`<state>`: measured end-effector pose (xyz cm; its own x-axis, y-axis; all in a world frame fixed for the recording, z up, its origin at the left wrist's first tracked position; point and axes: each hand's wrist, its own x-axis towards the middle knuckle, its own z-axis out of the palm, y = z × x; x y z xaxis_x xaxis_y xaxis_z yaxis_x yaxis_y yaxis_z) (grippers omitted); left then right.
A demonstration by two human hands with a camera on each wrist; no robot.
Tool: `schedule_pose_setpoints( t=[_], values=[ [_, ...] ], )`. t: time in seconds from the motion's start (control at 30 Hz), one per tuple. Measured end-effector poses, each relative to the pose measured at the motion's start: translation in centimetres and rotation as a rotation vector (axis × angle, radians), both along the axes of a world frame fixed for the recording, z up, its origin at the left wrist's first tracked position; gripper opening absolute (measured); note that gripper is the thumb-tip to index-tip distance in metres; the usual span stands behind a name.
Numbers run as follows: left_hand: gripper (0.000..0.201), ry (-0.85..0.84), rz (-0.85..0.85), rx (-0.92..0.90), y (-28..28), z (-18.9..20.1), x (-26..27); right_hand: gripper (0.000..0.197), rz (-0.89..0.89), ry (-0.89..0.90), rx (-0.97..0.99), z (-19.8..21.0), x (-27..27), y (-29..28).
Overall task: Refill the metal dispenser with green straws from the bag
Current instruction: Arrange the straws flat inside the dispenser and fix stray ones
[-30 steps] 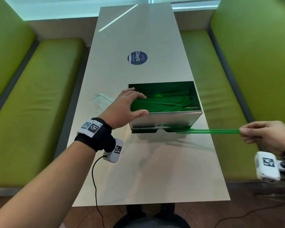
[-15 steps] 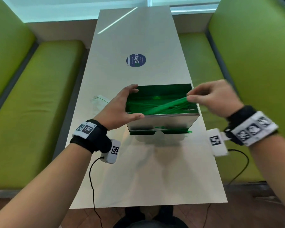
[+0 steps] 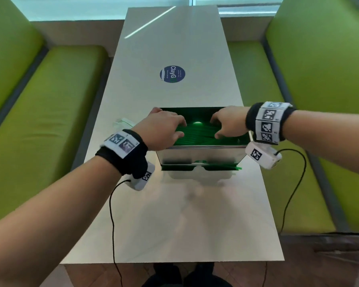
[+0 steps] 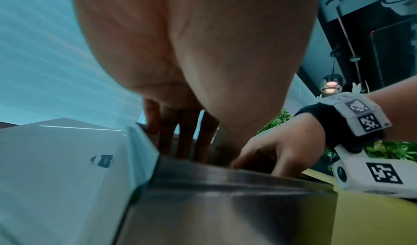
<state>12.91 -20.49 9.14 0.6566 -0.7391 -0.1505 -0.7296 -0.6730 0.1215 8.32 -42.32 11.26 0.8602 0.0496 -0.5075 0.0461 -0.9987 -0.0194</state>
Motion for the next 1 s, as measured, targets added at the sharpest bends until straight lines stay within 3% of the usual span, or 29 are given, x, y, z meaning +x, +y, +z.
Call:
schedule_pose_setpoints(
  t=[0.07,0.13,0.2,0.3,0.4,0.57,0.73,0.87,1.0],
  values=[
    [0.057,0.067,-0.019,0.122,-0.8,0.2,0.5,0.063,0.095,0.113,-0.069,-0.2,0.5,0.5],
    [0.066,0.104,-0.044,0.241,-1.4,0.0,0.7,0.052,0.143,0.181,-0.052,0.1,0.8,0.8],
    [0.064,0.115,-0.065,0.343,-1.9,-0.3,0.9,0.038,0.137,0.201,-0.021,0.6,1.2,0.9],
    [0.048,0.163,-0.112,0.431,-2.1,0.1,0.9,0.038,0.130,0.085,-0.046,1.0,1.8,0.8],
    [0.039,0.197,-0.163,0.403,-1.7,0.3,0.8,0.040,0.152,0.008,-0.097,0.2,1.9,0.9],
    [0.037,0.262,-0.152,0.267,-1.1,0.8,0.7,0.052,0.206,0.123,-0.184,-1.7,1.4,1.8],
    [0.034,0.167,-0.064,0.068,-0.5,1.2,2.0,0.039,0.224,0.076,-0.172,-1.0,1.8,1.5],
    [0.045,0.126,-0.102,0.319,-0.9,1.0,1.9,0.053,0.187,0.019,-0.082,-1.1,2.3,2.6],
    [0.030,0.113,-0.185,0.429,-1.2,1.2,0.5,0.061,0.131,0.125,-0.076,-1.6,3.8,4.4]
  ],
)
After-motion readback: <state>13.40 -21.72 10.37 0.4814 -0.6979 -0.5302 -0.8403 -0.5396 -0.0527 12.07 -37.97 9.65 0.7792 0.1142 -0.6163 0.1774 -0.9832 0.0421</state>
